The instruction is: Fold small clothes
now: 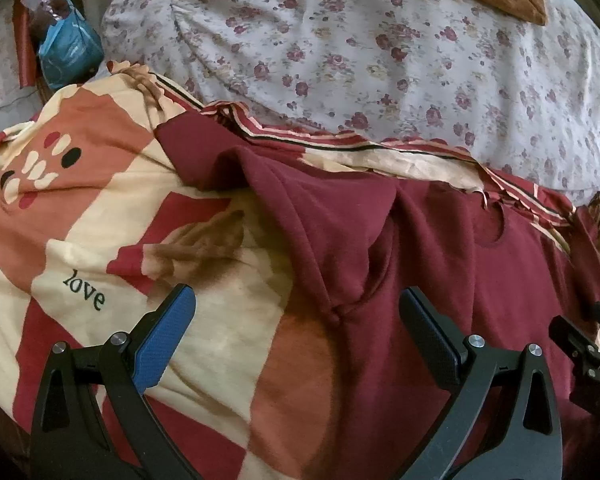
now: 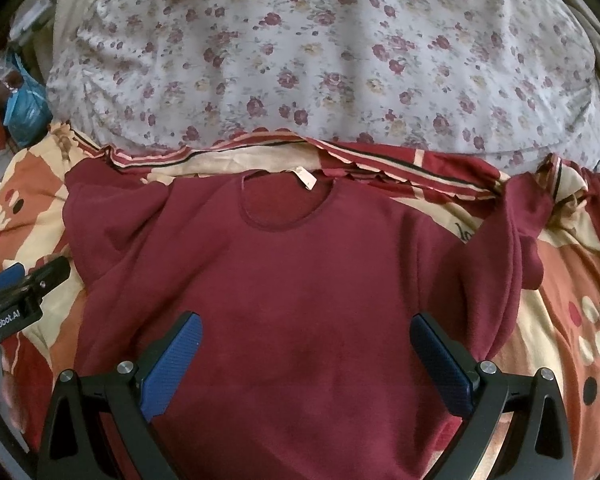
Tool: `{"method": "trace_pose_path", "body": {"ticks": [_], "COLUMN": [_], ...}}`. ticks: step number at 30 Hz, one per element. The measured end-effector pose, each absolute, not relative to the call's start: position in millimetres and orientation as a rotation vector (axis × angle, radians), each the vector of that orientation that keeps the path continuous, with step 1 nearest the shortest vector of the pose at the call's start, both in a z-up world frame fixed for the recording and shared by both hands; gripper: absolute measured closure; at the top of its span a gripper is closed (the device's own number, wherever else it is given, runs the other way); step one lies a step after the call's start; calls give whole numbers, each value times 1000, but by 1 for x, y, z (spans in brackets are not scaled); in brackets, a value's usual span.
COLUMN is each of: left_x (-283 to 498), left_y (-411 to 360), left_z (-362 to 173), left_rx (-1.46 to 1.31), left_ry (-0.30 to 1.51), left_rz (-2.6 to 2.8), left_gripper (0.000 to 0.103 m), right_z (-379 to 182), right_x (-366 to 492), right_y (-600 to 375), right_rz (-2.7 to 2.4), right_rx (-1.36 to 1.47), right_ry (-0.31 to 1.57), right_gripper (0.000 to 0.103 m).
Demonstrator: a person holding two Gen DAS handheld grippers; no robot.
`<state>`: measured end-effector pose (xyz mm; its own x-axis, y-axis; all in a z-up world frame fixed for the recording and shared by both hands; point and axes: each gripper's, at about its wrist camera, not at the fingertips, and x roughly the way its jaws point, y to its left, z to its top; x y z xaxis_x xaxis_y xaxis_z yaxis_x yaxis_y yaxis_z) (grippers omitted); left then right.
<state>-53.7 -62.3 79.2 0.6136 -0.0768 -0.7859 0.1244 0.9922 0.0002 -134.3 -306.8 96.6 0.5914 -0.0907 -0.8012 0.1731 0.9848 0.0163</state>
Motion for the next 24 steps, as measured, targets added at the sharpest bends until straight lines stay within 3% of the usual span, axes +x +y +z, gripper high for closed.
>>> {"method": "trace_pose_path", "body": {"ticks": [24], "left_x": [-53], "left_y": [-60], "left_z": [80], "left_rx": [54], "left_ry": [899], "left_rz": [-108], "left_gripper": [1], "right_z": [92], "right_x": [-132], "right_y": [-306], "right_rz": [-165], "right_rx": [119], "right_ry": [956], "right_gripper": [0]}}
